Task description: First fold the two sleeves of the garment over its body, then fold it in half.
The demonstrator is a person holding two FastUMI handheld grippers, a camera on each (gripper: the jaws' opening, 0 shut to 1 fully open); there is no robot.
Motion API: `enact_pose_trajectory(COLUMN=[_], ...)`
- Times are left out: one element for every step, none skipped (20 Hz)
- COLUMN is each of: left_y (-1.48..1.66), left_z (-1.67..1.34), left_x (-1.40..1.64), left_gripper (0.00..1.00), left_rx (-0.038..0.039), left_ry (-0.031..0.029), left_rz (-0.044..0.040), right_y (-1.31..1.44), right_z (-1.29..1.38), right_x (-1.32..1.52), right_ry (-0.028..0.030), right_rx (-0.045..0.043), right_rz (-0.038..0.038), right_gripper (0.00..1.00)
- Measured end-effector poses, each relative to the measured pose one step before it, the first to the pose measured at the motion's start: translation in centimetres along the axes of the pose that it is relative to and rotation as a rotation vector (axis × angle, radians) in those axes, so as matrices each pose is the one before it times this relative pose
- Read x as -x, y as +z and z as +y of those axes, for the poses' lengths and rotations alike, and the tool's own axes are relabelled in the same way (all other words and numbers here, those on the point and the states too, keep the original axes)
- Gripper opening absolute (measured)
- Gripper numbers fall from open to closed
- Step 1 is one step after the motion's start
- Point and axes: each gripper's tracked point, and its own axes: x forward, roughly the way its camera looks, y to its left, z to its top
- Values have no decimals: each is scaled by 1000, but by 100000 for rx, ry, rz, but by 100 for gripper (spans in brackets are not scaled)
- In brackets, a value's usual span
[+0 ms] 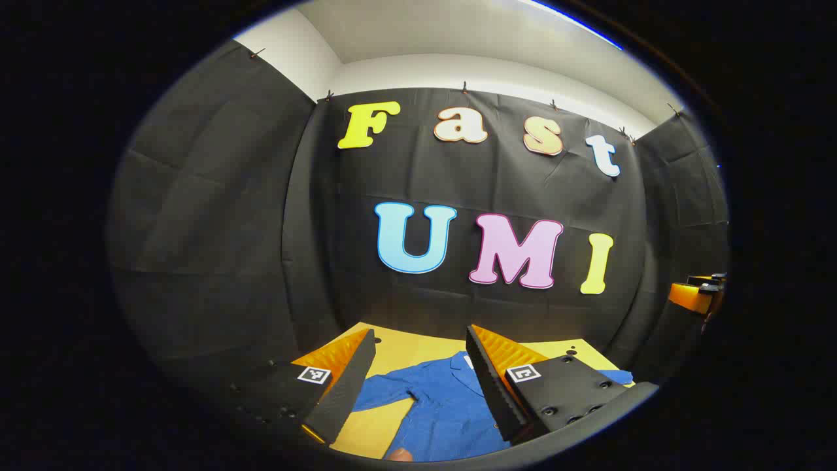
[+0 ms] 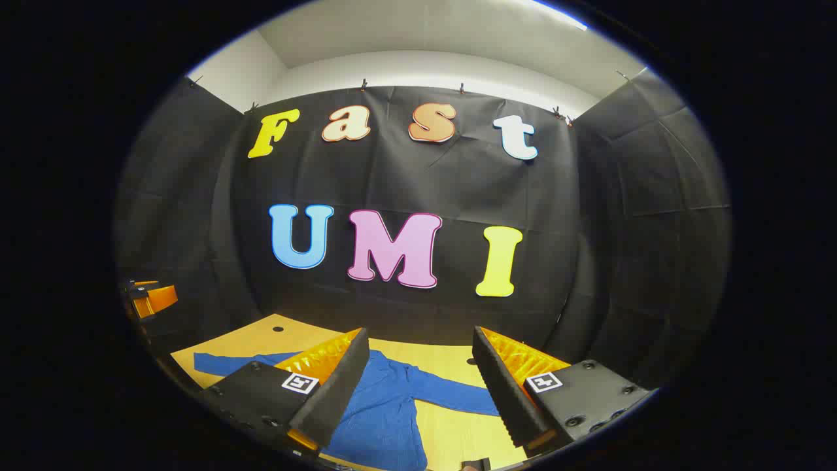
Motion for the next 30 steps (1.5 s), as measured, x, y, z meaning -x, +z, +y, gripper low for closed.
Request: enact_pose_trajectory(left_y=[146,198,-38,100,-19,50,-259,-69,-175,-123,-197,74,240,405,129,329,153,229,102,89,-84,2,-116,-20,31,156,50,86,-2,68], left_z=[-189,-393,-303,-499,-470,-485,-383,-327,-292,-115,-48,-117,-139,-70,-43,-106,-23,0,-26,98,163,277,299,280,259,319,274,267,206,171], left_x=[-226,-245,-187,-215,-229,-238,-237,-227,-235,-206,-257,-187,-90,-40,-103,-40,-53,63,-19,5,64,50,9,51,115,30,42,42,10,-27], left_gripper=[80,80,80,80,80,80,80,80,80,80,80,80,80,80,80,80,80,80,80,80,80,80,80,80,80,80,80,80,80,80], left_rx=[-185,-359,-441,-315,-48,250,500,834,808,460,134,96,52,-315,-527,-666,-606,-465,-310,-252,-336,-414,-449,-358,-341,-296,-333,-293,-89,72], left_ry=[-498,-397,-496,-1000,-1041,-1194,-1020,-739,-749,-303,-218,-328,-294,-210,-198,-315,-296,-280,-112,-133,57,503,341,289,394,563,502,522,488,300], left_rz=[-471,-440,-289,-138,-205,49,288,573,542,828,780,116,-704,-632,-630,-660,-515,-499,-234,-12,130,234,262,196,-53,-179,-271,-231,-232,-23], right_y=[-27,-12,-100,-10,12,65,95,177,97,224,4,14,-12,47,16,-23,72,111,71,129,122,74,164,115,109,370,385,463,232,318], right_z=[-257,-341,-369,-300,-318,-363,-321,-351,-270,-186,-251,-296,-234,-77,5,2,70,160,241,199,181,189,180,87,-39,7,-28,-46,-156,-91], right_x=[112,131,79,81,137,77,57,130,103,53,-6,82,133,-86,-93,35,-155,-120,-112,-245,-84,-174,-146,-295,-213,-91,-152,-192,-235,-59], right_ry=[-435,-498,-655,-536,-688,-774,-646,-1024,-530,-448,-574,-781,-631,-295,-161,-35,74,173,265,344,216,194,270,169,-66,-152,-204,-273,-336,-420], right_rx=[-67,-140,-167,-148,-69,-36,-221,-788,-1082,-1026,-701,-400,-263,-198,-39,4,48,155,170,219,213,203,386,866,1017,878,867,1061,948,591], right_rz=[27,17,-50,-7,-44,-104,-233,-185,-276,-290,-146,156,162,41,190,216,44,-45,-144,-233,-219,-133,-13,-50,-187,-624,-915,-935,-917,-646], right_gripper=[96,96,96,96,96,96,96,96,96,96,96,96,99,99,99,96,96,96,96,96,96,96,96,99,99,96,96,96,96,96])
